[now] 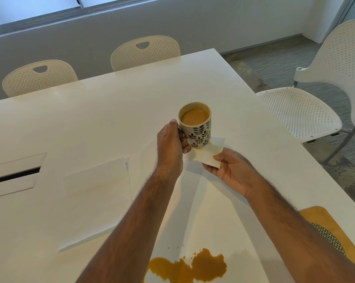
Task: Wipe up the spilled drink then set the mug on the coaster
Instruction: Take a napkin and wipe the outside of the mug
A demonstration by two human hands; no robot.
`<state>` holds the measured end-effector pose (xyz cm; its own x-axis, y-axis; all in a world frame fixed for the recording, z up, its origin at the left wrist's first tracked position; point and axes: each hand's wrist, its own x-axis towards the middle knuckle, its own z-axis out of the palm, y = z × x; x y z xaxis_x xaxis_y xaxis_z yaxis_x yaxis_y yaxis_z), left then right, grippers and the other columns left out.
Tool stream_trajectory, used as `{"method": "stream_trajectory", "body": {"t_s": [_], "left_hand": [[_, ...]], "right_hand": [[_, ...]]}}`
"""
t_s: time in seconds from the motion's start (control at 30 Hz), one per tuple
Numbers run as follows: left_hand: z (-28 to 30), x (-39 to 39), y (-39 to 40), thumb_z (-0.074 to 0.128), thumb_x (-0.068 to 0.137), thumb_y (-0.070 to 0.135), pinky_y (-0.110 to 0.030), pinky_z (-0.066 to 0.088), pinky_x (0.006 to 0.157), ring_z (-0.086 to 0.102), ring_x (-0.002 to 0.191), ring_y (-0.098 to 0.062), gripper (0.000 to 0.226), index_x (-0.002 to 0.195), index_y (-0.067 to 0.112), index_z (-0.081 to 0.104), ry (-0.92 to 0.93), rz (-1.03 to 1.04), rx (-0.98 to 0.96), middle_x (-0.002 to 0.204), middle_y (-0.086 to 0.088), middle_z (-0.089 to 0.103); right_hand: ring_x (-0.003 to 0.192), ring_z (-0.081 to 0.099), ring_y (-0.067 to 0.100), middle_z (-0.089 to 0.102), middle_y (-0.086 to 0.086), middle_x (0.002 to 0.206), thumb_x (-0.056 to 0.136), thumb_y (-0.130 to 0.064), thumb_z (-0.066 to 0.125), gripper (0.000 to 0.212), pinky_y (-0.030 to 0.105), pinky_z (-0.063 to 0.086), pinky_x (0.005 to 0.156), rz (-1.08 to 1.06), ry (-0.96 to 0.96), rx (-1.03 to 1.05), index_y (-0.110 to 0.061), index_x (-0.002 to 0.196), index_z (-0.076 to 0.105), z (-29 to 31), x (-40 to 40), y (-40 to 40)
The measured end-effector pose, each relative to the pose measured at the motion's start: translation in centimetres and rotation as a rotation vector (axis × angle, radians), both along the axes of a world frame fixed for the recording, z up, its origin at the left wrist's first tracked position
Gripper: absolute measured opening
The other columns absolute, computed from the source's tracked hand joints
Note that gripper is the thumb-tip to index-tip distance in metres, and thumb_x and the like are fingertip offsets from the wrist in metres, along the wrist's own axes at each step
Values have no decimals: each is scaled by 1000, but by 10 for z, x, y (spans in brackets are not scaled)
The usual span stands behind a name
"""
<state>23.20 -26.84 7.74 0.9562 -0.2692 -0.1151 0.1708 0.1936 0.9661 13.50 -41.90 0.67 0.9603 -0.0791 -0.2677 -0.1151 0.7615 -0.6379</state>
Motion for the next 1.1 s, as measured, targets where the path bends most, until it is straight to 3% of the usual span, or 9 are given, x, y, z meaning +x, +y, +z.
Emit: {"method": "stream_trajectory", "body": {"t_s": [0.27, 0.37, 0.5, 0.57, 0.6, 0.67, 0.77, 0.93, 1.1], "left_hand": [[-2, 3, 6, 40, 107, 24, -26, 28, 45, 28, 51, -11, 31, 76, 21, 40, 30, 9, -56, 63, 5, 34], [-4, 4, 10, 41, 106, 23, -26, 28, 45, 27, 51, -12, 30, 76, 21, 40, 40, 15, -66, 64, 4, 32], [-6, 6, 14, 41, 105, 22, -26, 27, 45, 26, 53, -12, 28, 76, 21, 41, 50, 26, -74, 66, 3, 31], [-7, 7, 16, 41, 105, 23, -26, 27, 45, 26, 53, -12, 29, 76, 21, 40, 51, 34, -78, 66, 3, 30], [-6, 8, 16, 41, 105, 23, -26, 27, 45, 26, 53, -12, 29, 76, 21, 40, 48, 36, -78, 65, 3, 31], [-6, 10, 16, 41, 106, 23, -26, 27, 45, 26, 53, -12, 29, 77, 21, 40, 42, 38, -77, 65, 3, 31], [-4, 12, 16, 42, 105, 23, -26, 27, 45, 26, 53, -12, 28, 77, 21, 40, 42, 46, -83, 65, 3, 30], [-4, 14, 15, 42, 106, 24, -25, 28, 45, 28, 52, -12, 28, 79, 19, 41, 35, 48, -80, 65, 4, 32], [-5, 16, 16, 43, 107, 23, -26, 28, 44, 28, 52, -12, 29, 78, 20, 41, 26, 53, -83, 64, 3, 32]], "right_hand": [[112, 73, 27, 71, 20, 128, 95, 10, 41, 42, 36, 62, 85, -138, 0, -98, 3, 133, 59, 8, -1, -31], [114, 72, 27, 72, 20, 126, 96, 10, 39, 42, 38, 61, 92, -274, 16, -174, 2, 132, 61, 10, 8, -45], [81, 62, 14, 72, 8, 89, 93, -12, 46, 30, 33, 50, 76, -342, 63, -1112, -9, 105, 74, 11, 20, -54], [110, 65, 10, 72, 0, 120, 95, -5, 46, 40, 27, 49, 99, -212, -29, -1493, -9, 126, 71, 11, 28, -49], [132, 57, 11, 63, 2, 141, 97, 3, 45, 48, 25, 38, 116, -109, -72, -1610, -7, 140, 63, 7, 34, -46], [151, 38, 16, 43, 7, 161, 103, 2, 42, 51, 32, 22, 128, 100, -65, -1708, -7, 152, 49, -2, 45, -40], [154, 32, 23, 37, 8, 166, 111, -14, 36, 44, 39, 23, 127, 339, -54, -1860, -11, 154, 46, -13, 59, -24], [124, 60, 29, 63, 12, 134, 104, -10, 50, 27, 35, 48, 99, 279, -133, -1968, -10, 125, 68, -15, 62, 8], [153, 33, 15, 41, -2, 164, 111, -13, 39, 45, 23, 21, 119, 304, -158, -1975, -21, 155, 47, -25, 50, 23]]}}
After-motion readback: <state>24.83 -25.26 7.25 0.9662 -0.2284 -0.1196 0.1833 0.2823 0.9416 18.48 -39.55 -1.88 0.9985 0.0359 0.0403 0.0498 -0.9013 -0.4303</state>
